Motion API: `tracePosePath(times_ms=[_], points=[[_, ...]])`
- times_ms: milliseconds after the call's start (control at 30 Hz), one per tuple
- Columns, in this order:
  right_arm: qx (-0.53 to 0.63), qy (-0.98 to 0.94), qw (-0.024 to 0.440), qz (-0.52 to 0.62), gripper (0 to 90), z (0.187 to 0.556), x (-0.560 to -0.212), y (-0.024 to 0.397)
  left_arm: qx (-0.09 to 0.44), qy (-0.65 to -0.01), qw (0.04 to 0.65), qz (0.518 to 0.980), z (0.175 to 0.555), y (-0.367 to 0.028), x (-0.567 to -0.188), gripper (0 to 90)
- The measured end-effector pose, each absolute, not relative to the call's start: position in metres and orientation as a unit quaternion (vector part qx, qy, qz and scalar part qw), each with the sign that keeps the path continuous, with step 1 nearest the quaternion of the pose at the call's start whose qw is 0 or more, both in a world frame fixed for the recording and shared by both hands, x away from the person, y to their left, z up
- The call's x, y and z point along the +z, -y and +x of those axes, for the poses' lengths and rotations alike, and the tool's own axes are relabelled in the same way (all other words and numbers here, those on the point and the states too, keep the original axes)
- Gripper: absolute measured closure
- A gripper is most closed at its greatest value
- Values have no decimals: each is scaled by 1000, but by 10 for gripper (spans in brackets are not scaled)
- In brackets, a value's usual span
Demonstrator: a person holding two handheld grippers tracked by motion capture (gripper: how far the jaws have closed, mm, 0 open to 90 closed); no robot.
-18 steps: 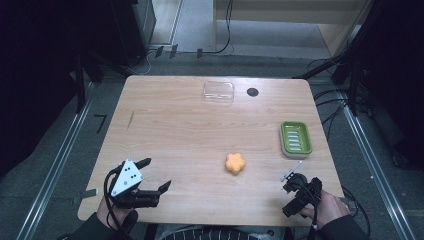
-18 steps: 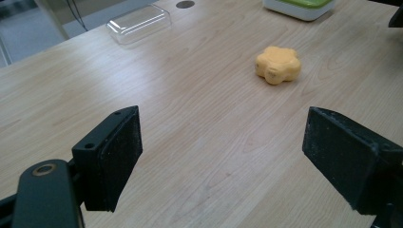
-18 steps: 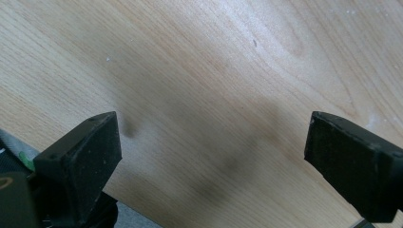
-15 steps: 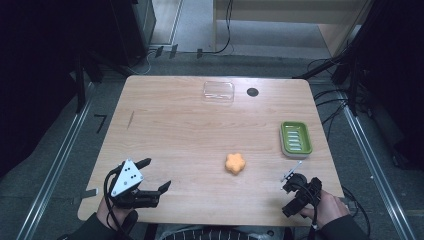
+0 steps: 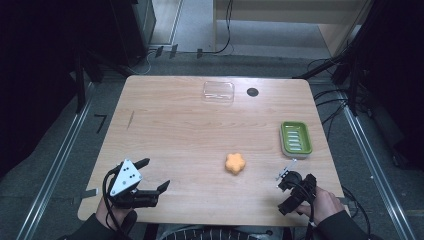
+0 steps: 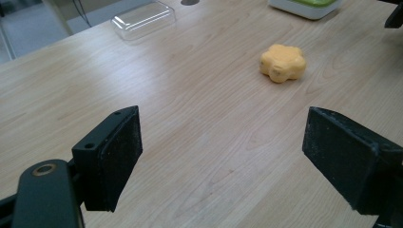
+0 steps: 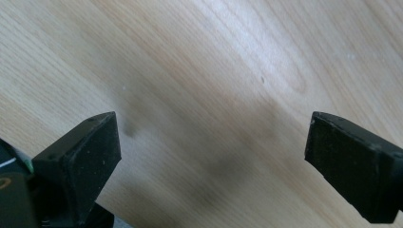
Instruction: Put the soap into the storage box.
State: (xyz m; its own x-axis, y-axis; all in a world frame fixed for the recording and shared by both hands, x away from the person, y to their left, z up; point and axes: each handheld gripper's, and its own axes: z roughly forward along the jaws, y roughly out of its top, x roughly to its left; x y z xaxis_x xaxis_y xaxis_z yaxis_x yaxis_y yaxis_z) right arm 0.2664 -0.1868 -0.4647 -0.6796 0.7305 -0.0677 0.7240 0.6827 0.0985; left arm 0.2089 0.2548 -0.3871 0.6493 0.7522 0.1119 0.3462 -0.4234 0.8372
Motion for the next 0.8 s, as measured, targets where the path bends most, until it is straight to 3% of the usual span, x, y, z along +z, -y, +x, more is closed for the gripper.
tracePosePath(times_ms=[800], points=[[52,-930,60,360,45,287,-453,149,246,-347,419,802,202,-263,-387,136]])
